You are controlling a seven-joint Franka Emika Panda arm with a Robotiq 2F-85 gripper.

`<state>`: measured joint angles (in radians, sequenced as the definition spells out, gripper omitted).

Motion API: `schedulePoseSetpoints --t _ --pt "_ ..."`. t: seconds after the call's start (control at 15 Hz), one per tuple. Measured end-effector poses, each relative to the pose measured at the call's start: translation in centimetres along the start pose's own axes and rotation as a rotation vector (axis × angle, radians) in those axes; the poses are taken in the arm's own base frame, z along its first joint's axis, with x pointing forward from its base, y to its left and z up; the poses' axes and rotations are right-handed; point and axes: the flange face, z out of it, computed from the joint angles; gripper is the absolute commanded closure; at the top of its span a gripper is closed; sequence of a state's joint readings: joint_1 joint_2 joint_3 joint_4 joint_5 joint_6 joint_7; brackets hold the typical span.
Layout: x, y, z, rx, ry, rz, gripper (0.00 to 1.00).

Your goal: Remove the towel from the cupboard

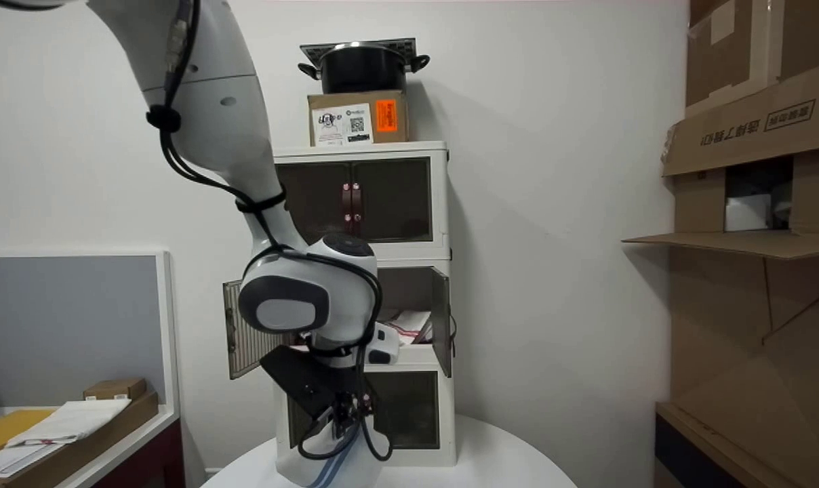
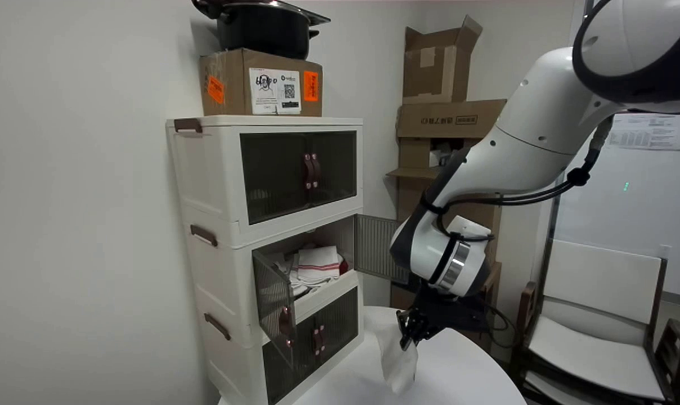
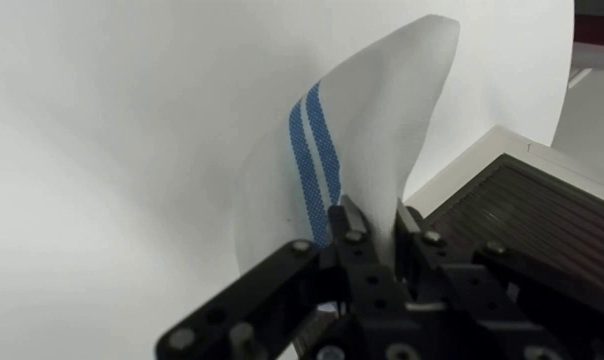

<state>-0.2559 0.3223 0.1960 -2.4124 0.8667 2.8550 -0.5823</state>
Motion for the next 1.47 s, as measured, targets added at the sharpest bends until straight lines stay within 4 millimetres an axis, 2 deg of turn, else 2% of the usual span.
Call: schedulePoseSetpoints --t 0.07,0.13,0.2,0.47,0.73,0.93,1.07,1.27,1.47 --pt "0.1 0.5 0.5 0.000 -0.024 0.007 0.96" --pt "0.2 0.9 1.0 0.001 -0.048 0.013 0.60" --pt "0.4 1.3 1.5 0.002 -0.075 0.016 0.59" --pt "1.3 2.0 2.9 0.006 -0.175 0.020 0.30" --pt "4.2 1.0 1.9 0.008 -0.141 0.017 0.00" --pt "6.8 -0.7 -0.1 -0.004 -0.082 -0.027 0.00" --pt "8.6 -2.7 -2.0 -0.028 -0.034 -0.070 0.00" --pt "10.8 -7.3 -5.4 -0.026 0.051 -0.087 0.00" --pt "11.6 -12.9 -7.8 -0.032 0.093 -0.160 0.00"
